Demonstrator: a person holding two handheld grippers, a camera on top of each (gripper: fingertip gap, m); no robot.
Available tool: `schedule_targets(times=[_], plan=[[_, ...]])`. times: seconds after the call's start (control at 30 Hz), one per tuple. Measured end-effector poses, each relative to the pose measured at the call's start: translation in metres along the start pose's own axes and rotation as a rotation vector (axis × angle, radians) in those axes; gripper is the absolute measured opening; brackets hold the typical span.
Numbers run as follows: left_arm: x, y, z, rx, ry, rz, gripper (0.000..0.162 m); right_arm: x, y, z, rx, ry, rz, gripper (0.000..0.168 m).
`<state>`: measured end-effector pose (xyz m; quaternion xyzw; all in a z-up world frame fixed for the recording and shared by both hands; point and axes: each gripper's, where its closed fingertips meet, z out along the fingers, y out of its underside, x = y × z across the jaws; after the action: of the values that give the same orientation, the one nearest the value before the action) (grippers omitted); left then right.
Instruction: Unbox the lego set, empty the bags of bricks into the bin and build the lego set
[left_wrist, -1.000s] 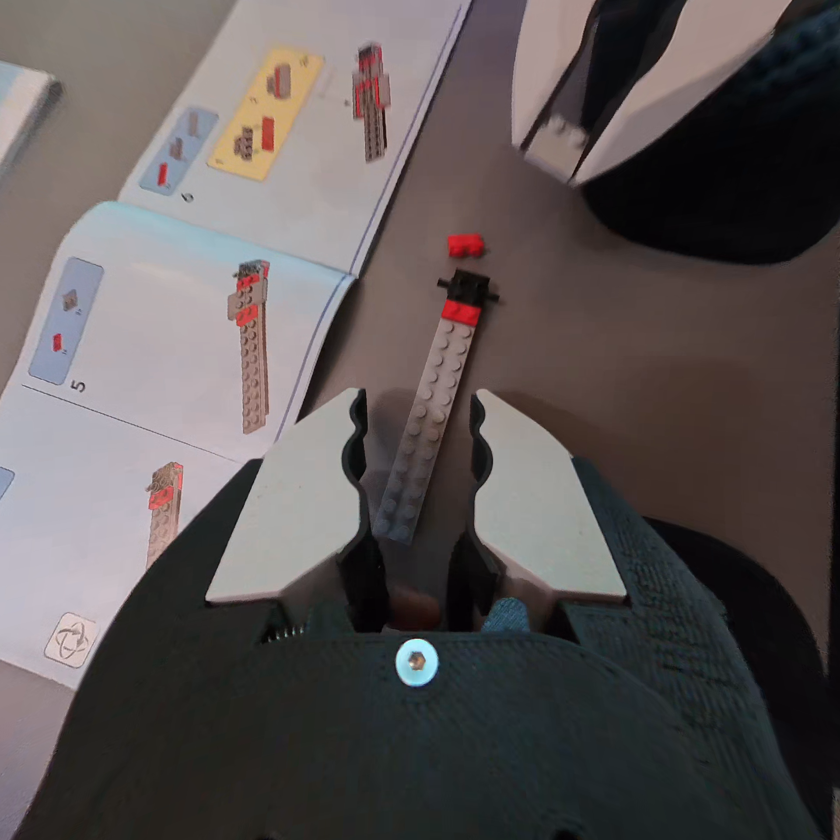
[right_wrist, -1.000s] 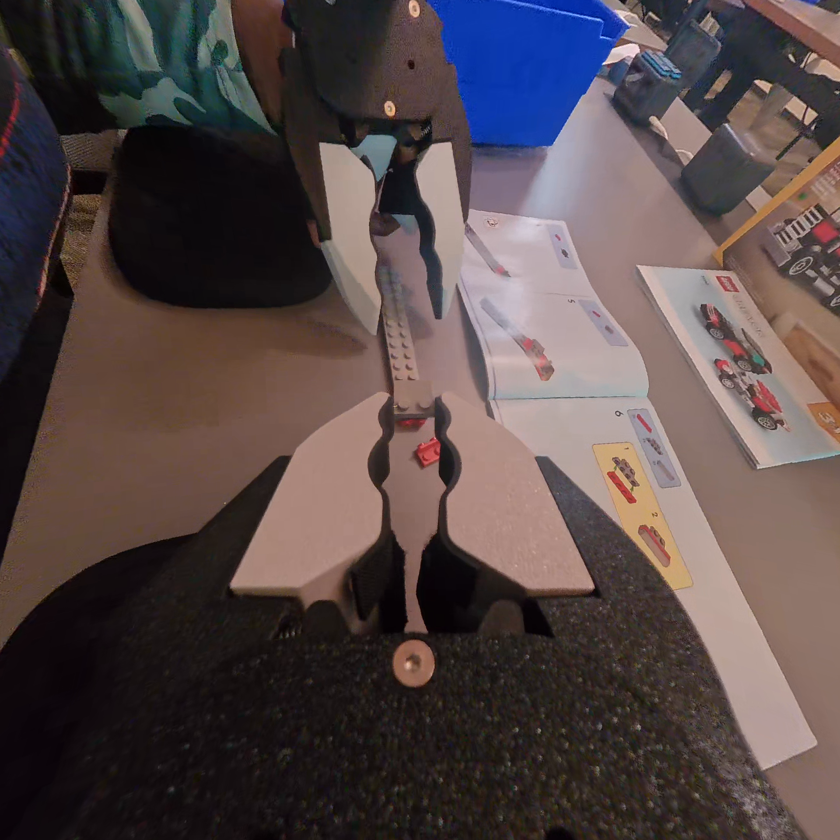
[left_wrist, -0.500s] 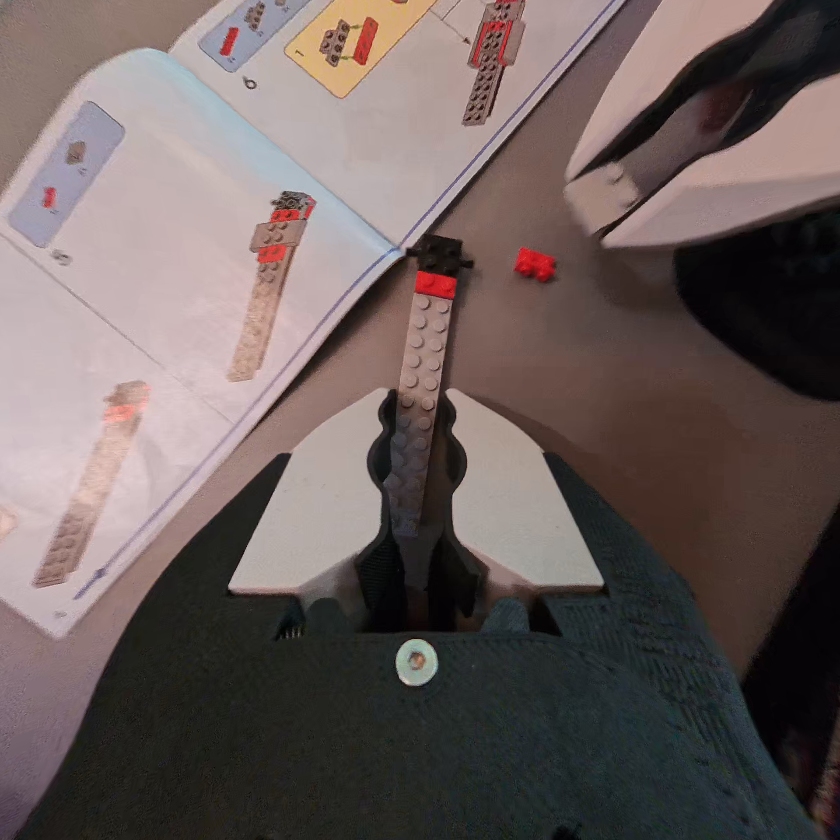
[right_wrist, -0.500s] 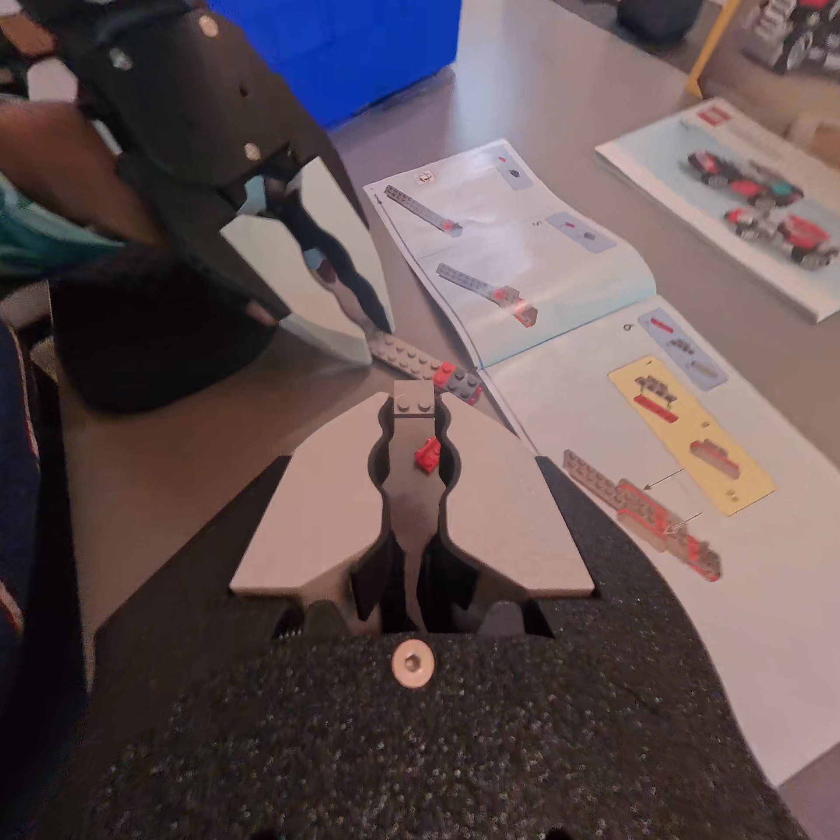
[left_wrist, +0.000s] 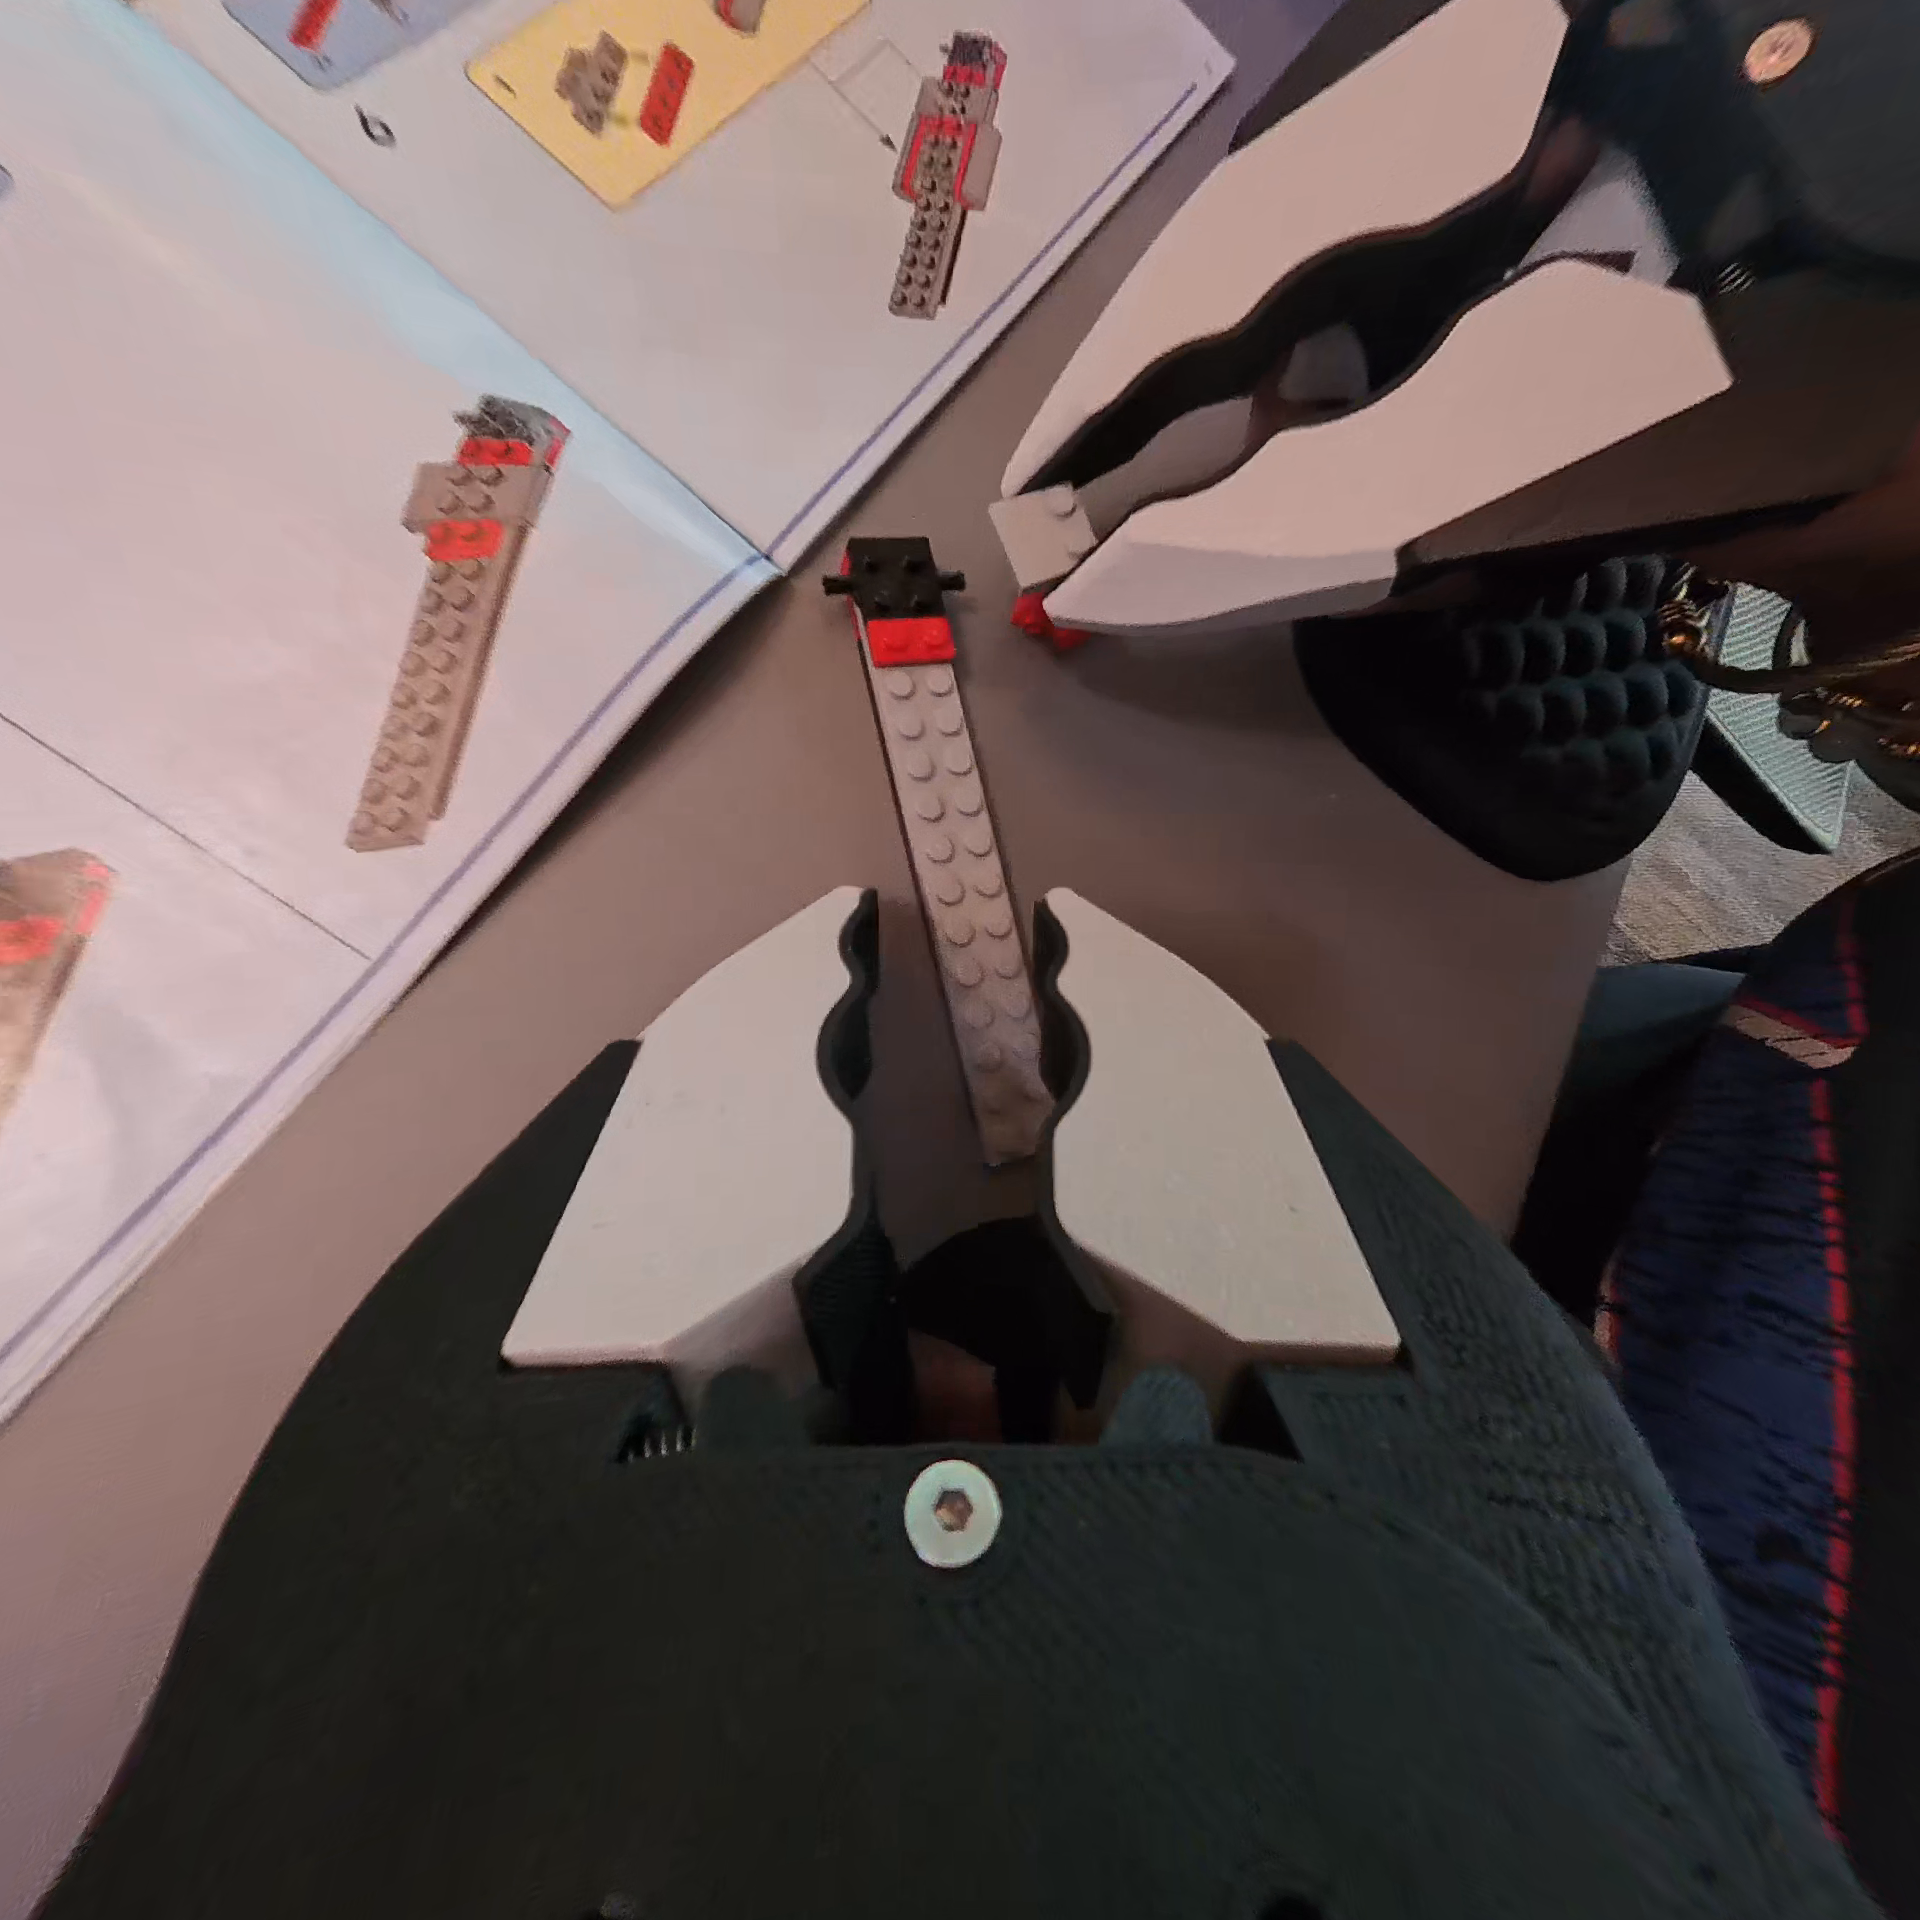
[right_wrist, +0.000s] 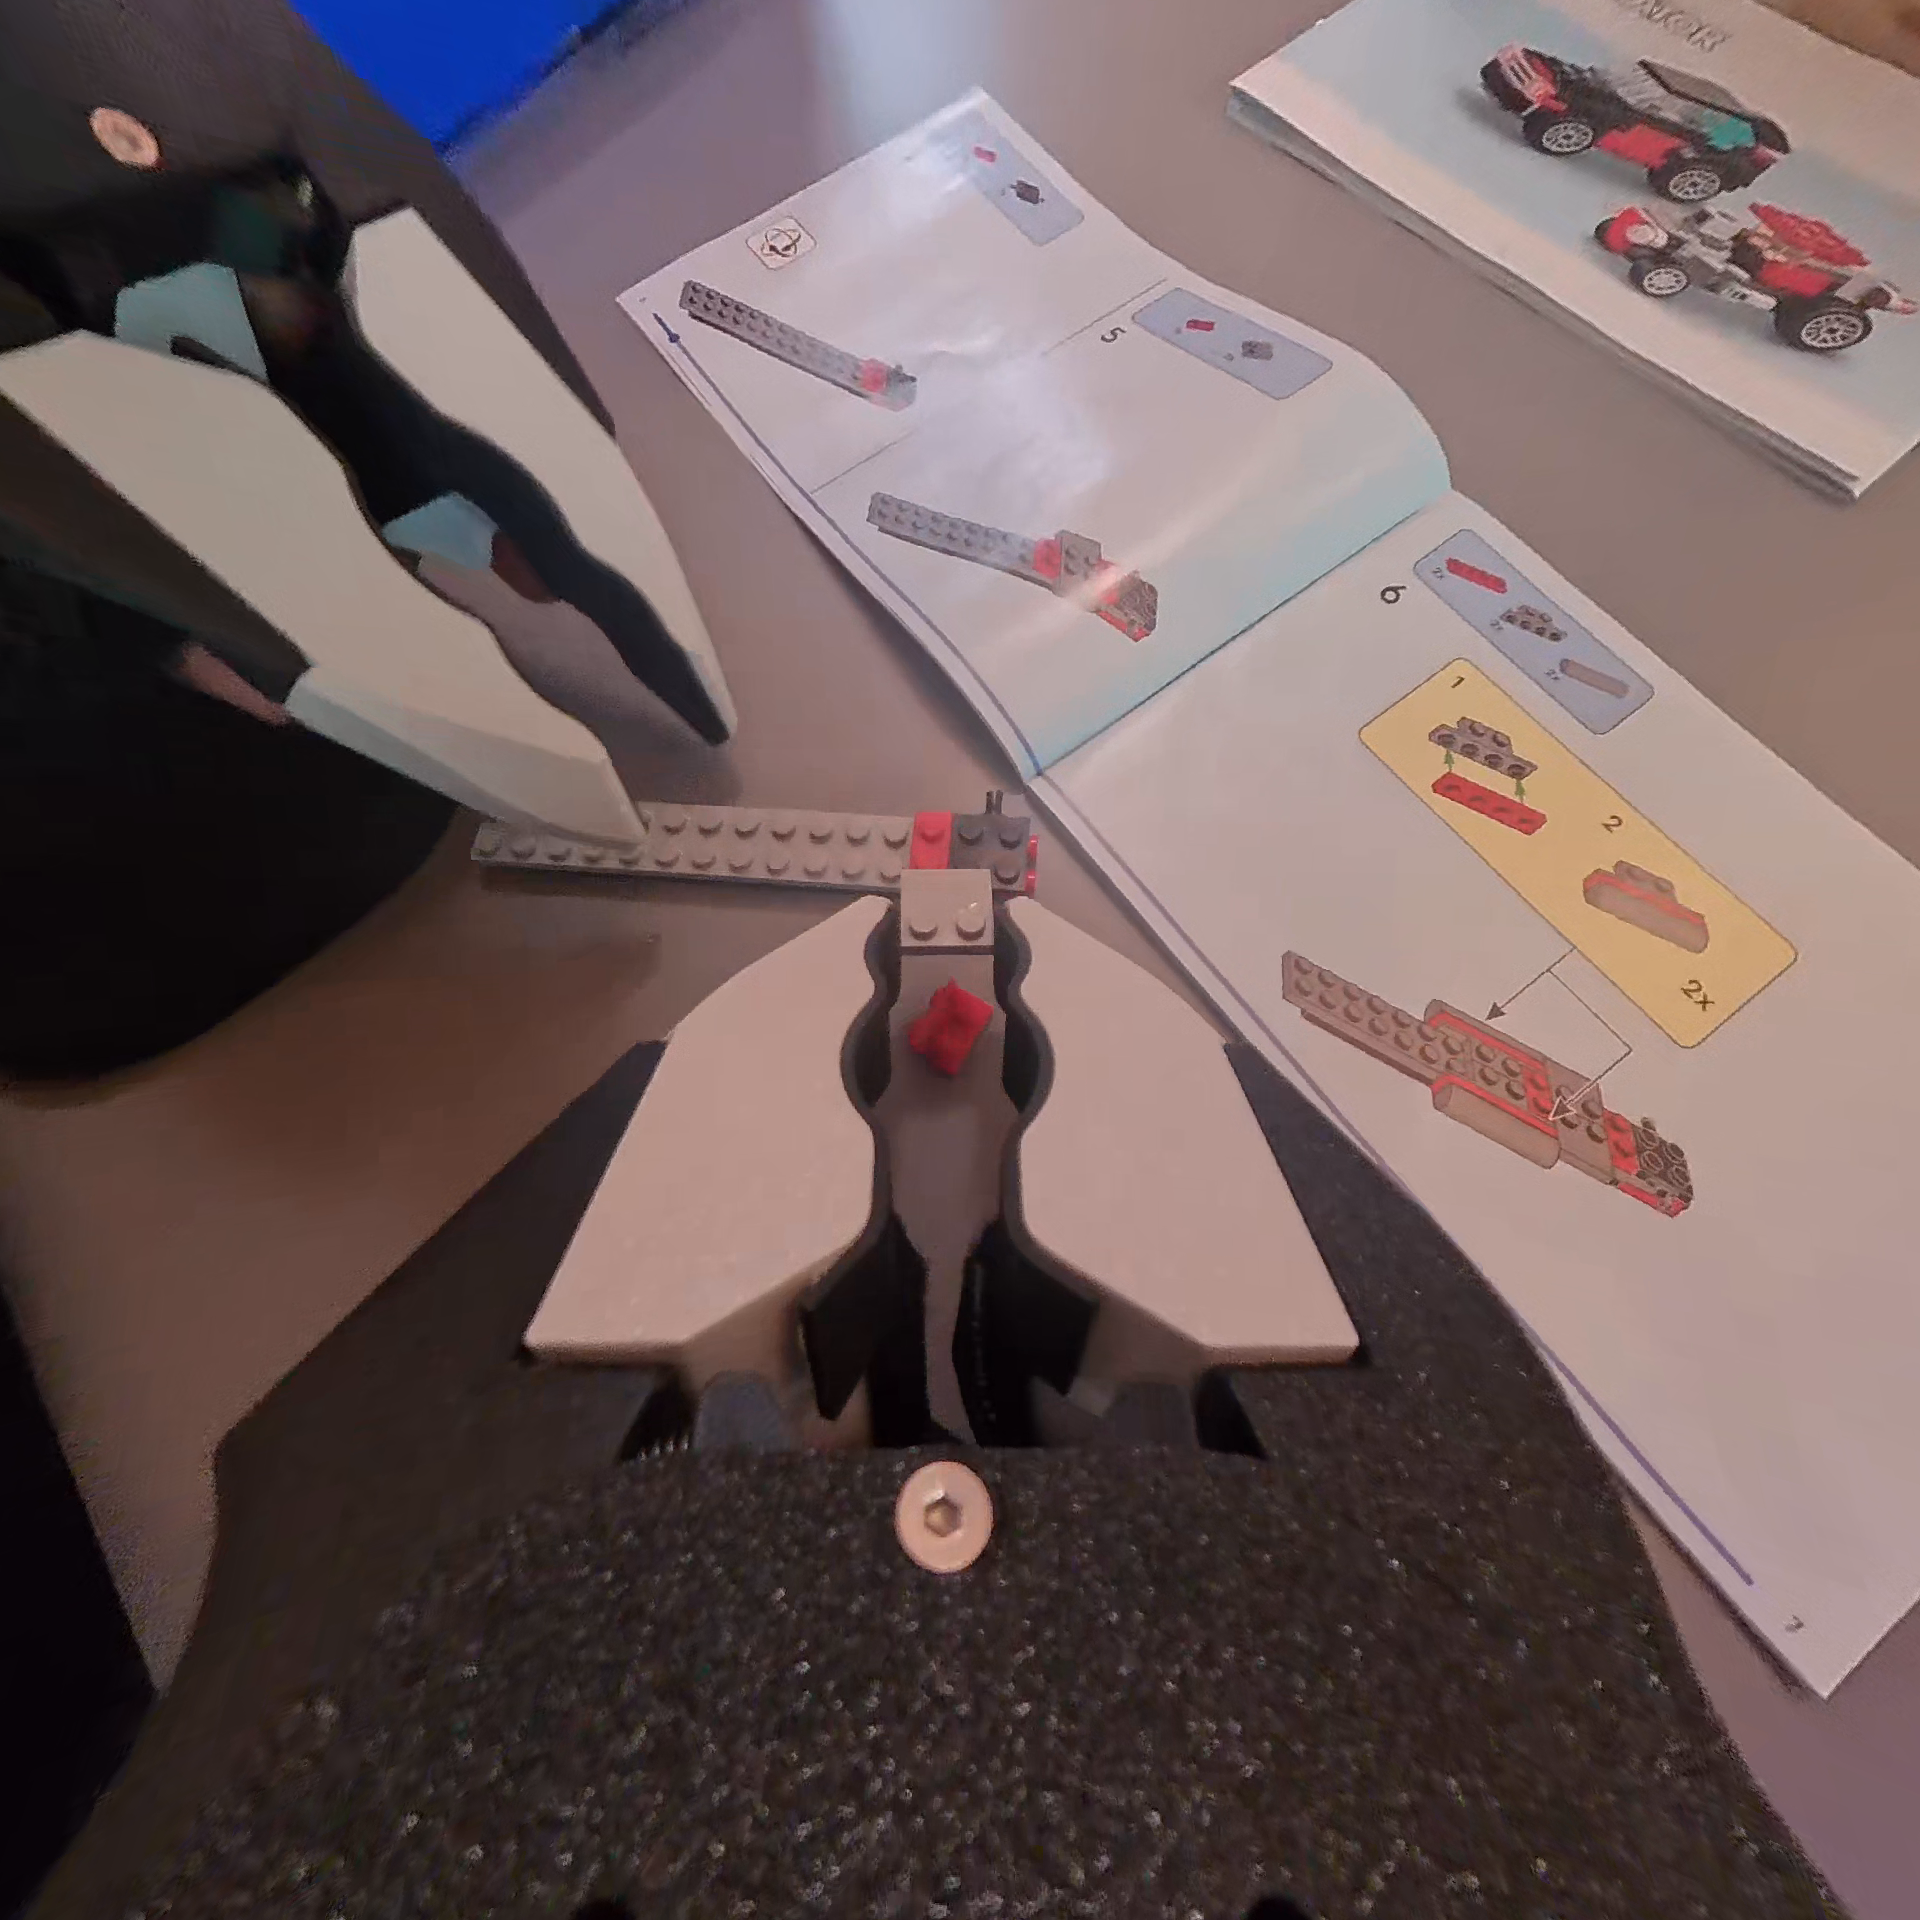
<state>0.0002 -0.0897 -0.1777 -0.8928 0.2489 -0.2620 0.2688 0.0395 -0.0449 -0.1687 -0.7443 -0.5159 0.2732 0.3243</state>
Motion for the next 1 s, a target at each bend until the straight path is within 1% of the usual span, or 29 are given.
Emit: schedule_targets(times=[0.1,0.17,0.2,0.27,0.37,0.43,0.53,0.63,0.7,0.73,0.77,0.8,0.87,0.93,1.0], plan=[[-0.006,-0.011,-0.005,0.056,0.01,0.031,0.026,-0.008,-0.009,-0.001,0.057,-0.072,-0.039,0.017],[0.001,-0.022,-0.007,0.122,0.081,0.038,0.023,-0.018,-0.022,-0.009,0.153,-0.169,-0.083,0.017],[0.006,-0.029,-0.008,0.17,0.135,0.024,0.022,-0.02,-0.029,-0.014,0.203,-0.204,-0.112,0.017],[0.018,-0.044,-0.015,0.277,0.27,-0.05,0.02,-0.025,-0.04,-0.026,0.291,-0.266,-0.247,0.017],[0.031,-0.065,-0.035,0.428,0.509,-0.22,0.016,-0.029,-0.046,-0.04,0.318,-0.318,-0.512,0.017],[0.039,-0.069,-0.043,0.451,0.627,-0.287,0.015,-0.036,-0.049,-0.047,0.315,-0.387,-0.667,0.017],[0.056,-0.068,-0.047,0.418,0.751,-0.325,0.015,-0.046,-0.054,-0.054,0.294,-0.483,-0.831,0.017],[0.069,-0.069,-0.049,0.415,0.818,-0.331,0.013,-0.06,-0.056,-0.062,0.281,-0.587,-0.944,0.017],[0.074,-0.069,-0.052,0.433,0.834,-0.326,0.009,-0.065,-0.057,-0.066,0.267,-0.628,-0.989,0.017],[0.075,-0.07,-0.054,0.457,0.834,-0.318,0.004,-0.066,-0.059,-0.068,0.269,-0.629,-0.999,0.017],[0.074,-0.073,-0.057,0.501,0.834,-0.328,0.004,-0.065,-0.063,-0.068,0.28,-0.604,-0.996,0.017],[0.07,-0.078,-0.062,0.566,0.827,-0.36,0.003,-0.06,-0.071,-0.066,0.298,-0.541,-0.968,0.017],[0.052,-0.09,-0.073,0.747,0.793,-0.468,0.003,-0.045,-0.092,-0.063,0.363,-0.354,-0.836,0.02],[0.033,-0.099,-0.085,0.938,0.769,-0.601,0.003,-0.039,-0.107,-0.067,0.48,-0.229,-0.654,0.034],[0.026,-0.103,-0.089,1.034,0.768,-0.686,0.003,-0.039,-0.113,-0.066,0.574,-0.128,-0.523,0.038]])
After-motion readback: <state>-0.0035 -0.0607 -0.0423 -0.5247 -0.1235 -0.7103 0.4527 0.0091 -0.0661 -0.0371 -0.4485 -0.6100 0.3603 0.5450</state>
